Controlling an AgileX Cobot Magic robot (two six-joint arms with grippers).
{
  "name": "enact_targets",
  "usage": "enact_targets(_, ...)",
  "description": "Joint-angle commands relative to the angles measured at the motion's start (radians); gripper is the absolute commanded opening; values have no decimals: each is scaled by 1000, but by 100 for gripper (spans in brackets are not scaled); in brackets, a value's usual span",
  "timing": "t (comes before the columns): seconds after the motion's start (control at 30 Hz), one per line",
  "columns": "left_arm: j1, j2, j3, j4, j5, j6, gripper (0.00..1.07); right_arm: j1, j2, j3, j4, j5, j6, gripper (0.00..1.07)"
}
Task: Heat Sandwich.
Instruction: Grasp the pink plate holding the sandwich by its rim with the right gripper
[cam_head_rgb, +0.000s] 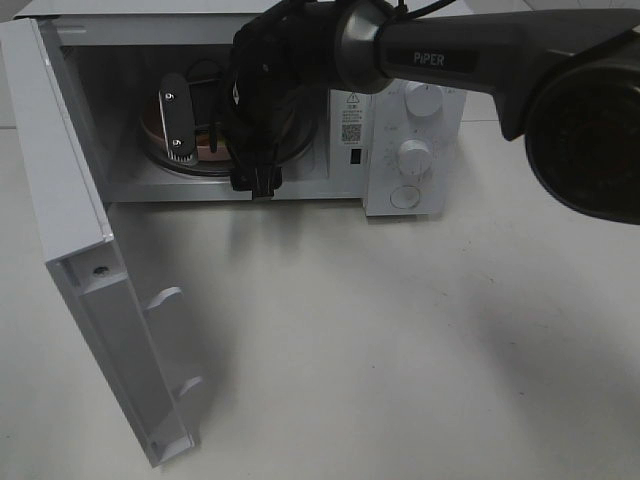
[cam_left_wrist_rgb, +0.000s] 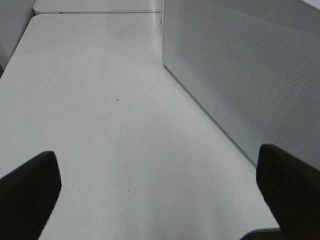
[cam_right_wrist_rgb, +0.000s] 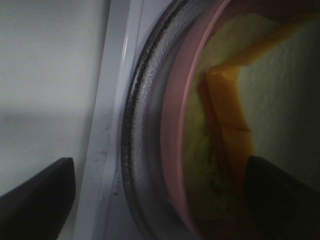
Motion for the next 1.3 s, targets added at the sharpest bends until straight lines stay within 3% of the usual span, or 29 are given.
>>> enact_targets(0.03, 3, -17, 3, 8, -13, -1, 101, -1, 20, -50, 1, 11, -2, 86)
enact_targets(0.6, 3, -17, 3, 10, -13, -1, 101, 13, 72, -93, -42, -8, -21, 84)
enact_targets(0.83, 3, -17, 3, 10, -13, -1, 101, 13, 124, -160, -2, -4, -19, 82)
enact_targets(1.07, 3, -17, 3, 10, -13, -1, 101, 13, 160, -162, 37, -15, -25, 79)
enact_targets(1.27, 3, -17, 3, 10, -13, -1, 101, 13, 166, -162, 55, -38, -25, 65)
enact_targets(1.3, 3, -17, 3, 10, -13, -1, 101, 13, 166, -168, 55, -35, -25, 54)
